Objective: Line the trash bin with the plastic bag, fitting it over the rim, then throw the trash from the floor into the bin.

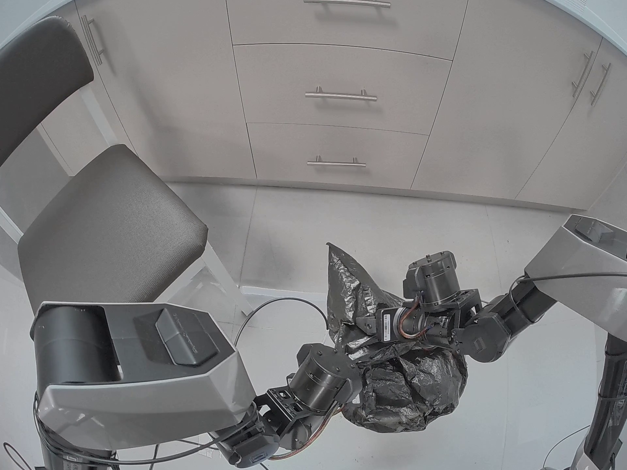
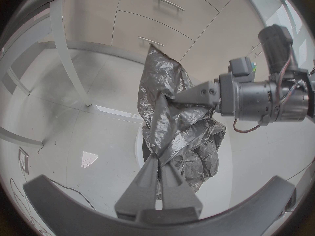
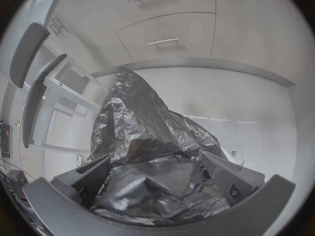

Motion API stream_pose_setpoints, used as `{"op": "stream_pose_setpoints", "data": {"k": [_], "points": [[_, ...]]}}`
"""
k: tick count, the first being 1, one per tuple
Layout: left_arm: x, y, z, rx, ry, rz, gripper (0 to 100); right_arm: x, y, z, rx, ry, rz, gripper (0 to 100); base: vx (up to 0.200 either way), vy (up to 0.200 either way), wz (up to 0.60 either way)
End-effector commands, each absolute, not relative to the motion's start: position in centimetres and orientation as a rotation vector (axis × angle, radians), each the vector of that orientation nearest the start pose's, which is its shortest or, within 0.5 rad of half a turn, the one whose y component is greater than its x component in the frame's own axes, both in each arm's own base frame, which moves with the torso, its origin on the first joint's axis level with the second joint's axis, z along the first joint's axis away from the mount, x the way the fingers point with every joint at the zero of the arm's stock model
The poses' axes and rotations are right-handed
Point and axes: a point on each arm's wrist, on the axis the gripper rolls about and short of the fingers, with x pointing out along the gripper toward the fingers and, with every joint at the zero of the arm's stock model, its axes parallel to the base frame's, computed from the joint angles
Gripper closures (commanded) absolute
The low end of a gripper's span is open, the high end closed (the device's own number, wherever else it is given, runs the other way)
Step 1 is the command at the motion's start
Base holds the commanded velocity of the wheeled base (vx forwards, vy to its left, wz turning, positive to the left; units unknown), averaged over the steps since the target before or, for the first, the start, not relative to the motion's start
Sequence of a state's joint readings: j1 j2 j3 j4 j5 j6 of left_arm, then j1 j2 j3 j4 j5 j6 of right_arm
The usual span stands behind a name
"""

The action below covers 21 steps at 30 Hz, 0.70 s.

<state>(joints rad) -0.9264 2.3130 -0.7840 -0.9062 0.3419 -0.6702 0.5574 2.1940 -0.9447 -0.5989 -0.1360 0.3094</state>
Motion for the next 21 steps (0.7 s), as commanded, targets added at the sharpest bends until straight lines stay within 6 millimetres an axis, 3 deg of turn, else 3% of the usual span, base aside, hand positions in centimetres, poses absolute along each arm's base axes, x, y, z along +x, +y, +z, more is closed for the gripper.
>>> {"op": "stream_pose_setpoints", "data": {"k": [1,21], "points": [[22.7,-28.9,-0.9,-0.265,0.665,-0.365,100,33.0,19.0,2.5,0.067,0.710,0.278,0,0.000,0.000,0.00],[22.7,-28.9,-0.8,-0.273,0.664,-0.364,100,33.1,17.2,-0.1,0.195,0.833,0.261,0,0.000,0.000,0.00]]}}
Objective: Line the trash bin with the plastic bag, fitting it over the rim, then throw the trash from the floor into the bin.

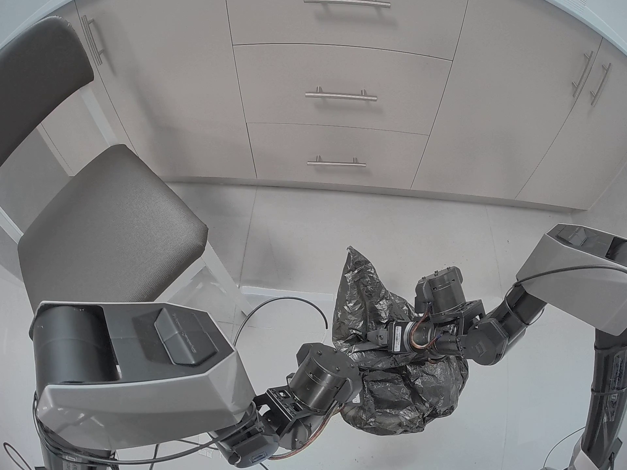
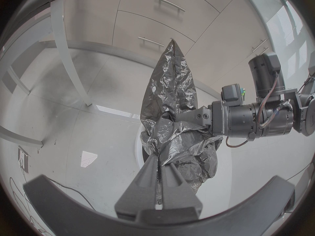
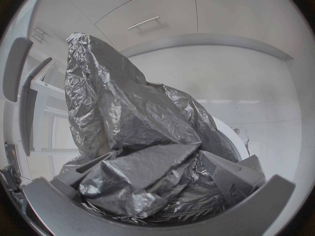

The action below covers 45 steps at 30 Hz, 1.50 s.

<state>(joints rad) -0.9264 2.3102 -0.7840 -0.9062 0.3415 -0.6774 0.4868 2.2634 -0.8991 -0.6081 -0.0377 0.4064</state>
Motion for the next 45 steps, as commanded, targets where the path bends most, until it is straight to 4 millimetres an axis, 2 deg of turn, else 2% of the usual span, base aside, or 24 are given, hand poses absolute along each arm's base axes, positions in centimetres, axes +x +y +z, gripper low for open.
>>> {"op": "stream_pose_setpoints", "data": {"k": [1,12,17,20,24,26,27,30,31,39,43,45], "points": [[22.7,-28.9,-0.8,-0.273,0.664,-0.364,100,33.1,17.2,-0.1,0.195,0.833,0.261,0,0.000,0.000,0.00],[22.7,-28.9,-0.8,-0.273,0.664,-0.364,100,31.5,17.5,-0.5,0.220,0.855,0.296,0,0.000,0.000,0.00],[22.7,-28.9,-0.8,-0.276,0.664,-0.363,100,31.5,17.6,-1.2,0.214,0.870,0.292,0,0.000,0.000,0.00],[22.7,-28.9,-0.8,-0.276,0.664,-0.363,100,31.6,17.3,-0.9,0.221,0.857,0.287,0,0.000,0.000,0.00],[22.7,-28.9,-0.8,-0.276,0.664,-0.363,100,31.7,16.9,1.8,0.243,0.786,0.296,0,0.000,0.000,0.00],[22.7,-28.9,-0.8,-0.276,0.664,-0.363,100,31.7,16.9,1.8,0.243,0.786,0.296,0,0.000,0.000,0.00],[22.7,-28.9,-0.8,-0.276,0.664,-0.363,100,31.6,16.7,4.2,0.258,0.730,0.312,0,0.000,0.000,0.00],[22.7,-28.9,-0.8,-0.276,0.664,-0.363,100,31.2,16.5,5.6,0.266,0.700,0.321,0,0.000,0.000,0.00],[22.7,-28.9,-0.8,-0.276,0.664,-0.363,100,31.1,16.5,5.9,0.268,0.694,0.323,100,0.000,0.000,0.00],[22.7,-28.9,-0.8,-0.276,0.664,-0.363,100,30.9,16.4,7.8,0.276,0.639,0.339,100,0.000,0.000,0.00],[22.7,-28.9,-0.8,-0.276,0.663,-0.362,100,31.8,16.6,9.1,0.270,0.587,0.351,100,0.000,0.000,0.00],[22.7,-28.9,-0.8,-0.274,0.663,-0.362,100,33.0,16.9,10.1,0.237,0.591,0.350,100,0.000,0.000,0.00]]}}
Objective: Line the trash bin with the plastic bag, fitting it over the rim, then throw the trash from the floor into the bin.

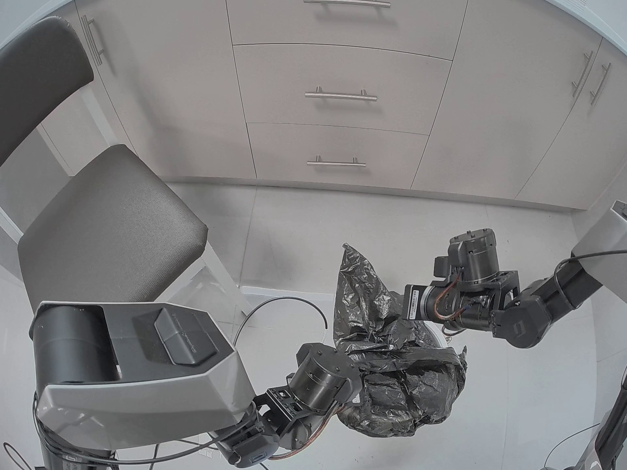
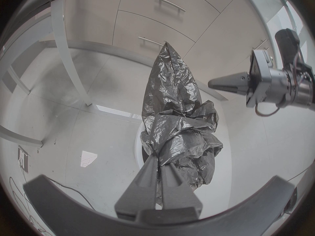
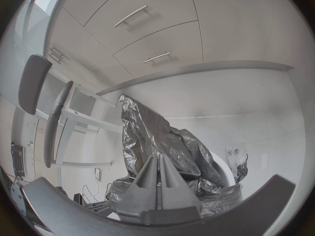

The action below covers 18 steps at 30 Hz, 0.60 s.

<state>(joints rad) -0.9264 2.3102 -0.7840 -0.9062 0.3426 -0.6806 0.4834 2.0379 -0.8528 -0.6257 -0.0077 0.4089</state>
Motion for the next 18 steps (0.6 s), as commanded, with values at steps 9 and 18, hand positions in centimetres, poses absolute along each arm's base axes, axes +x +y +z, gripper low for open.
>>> {"op": "stream_pose_setpoints", "data": {"k": [9,18], "points": [[22.7,-28.9,-0.8,-0.274,0.663,-0.362,100,35.4,18.2,11.7,0.212,0.596,0.349,100,0.000,0.000,0.00],[22.6,-29.0,-0.9,-0.273,0.664,-0.363,100,37.7,19.5,13.8,0.176,0.564,0.367,100,0.000,0.000,0.00]]}}
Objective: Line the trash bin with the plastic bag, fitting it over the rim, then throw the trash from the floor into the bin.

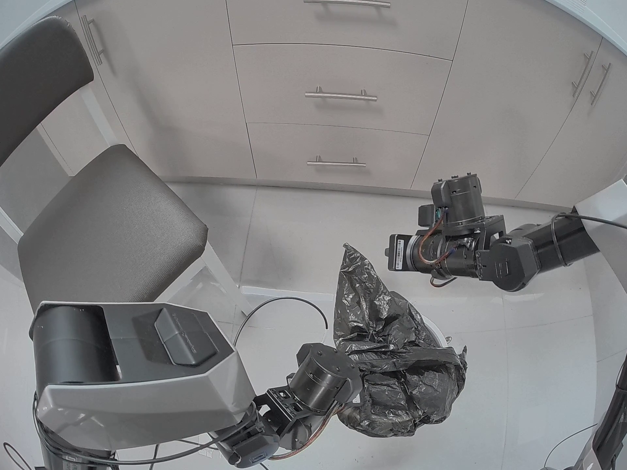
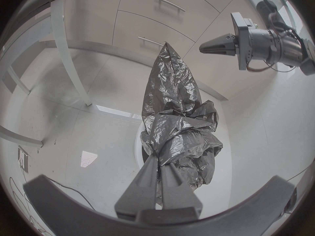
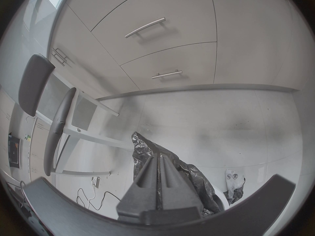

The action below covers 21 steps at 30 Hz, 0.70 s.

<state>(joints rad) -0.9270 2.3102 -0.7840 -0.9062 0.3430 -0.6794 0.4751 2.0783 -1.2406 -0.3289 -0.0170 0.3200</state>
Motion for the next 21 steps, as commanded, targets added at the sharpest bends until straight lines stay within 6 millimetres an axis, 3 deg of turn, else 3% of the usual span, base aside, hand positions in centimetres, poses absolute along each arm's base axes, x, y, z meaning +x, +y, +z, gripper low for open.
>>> {"op": "stream_pose_setpoints", "data": {"k": [1,6,7,15,21], "points": [[22.7,-28.9,-0.9,-0.273,0.664,-0.362,100,37.8,19.7,13.9,0.175,0.565,0.363,100,0.000,0.000,0.00],[22.7,-28.9,-0.9,-0.273,0.664,-0.362,100,37.6,20.5,14.0,0.159,0.558,0.369,100,0.000,0.000,0.00],[22.7,-28.9,-0.9,-0.273,0.664,-0.362,100,37.5,20.6,14.1,0.156,0.557,0.373,0,0.000,0.000,0.00],[22.7,-28.9,-0.9,-0.273,0.664,-0.362,100,37.5,20.8,13.9,0.139,0.557,0.380,0,0.000,0.000,0.00],[22.6,-29.0,-0.9,-0.273,0.664,-0.363,100,38.6,21.5,11.9,0.124,0.579,0.357,0,0.000,0.000,0.00]]}}
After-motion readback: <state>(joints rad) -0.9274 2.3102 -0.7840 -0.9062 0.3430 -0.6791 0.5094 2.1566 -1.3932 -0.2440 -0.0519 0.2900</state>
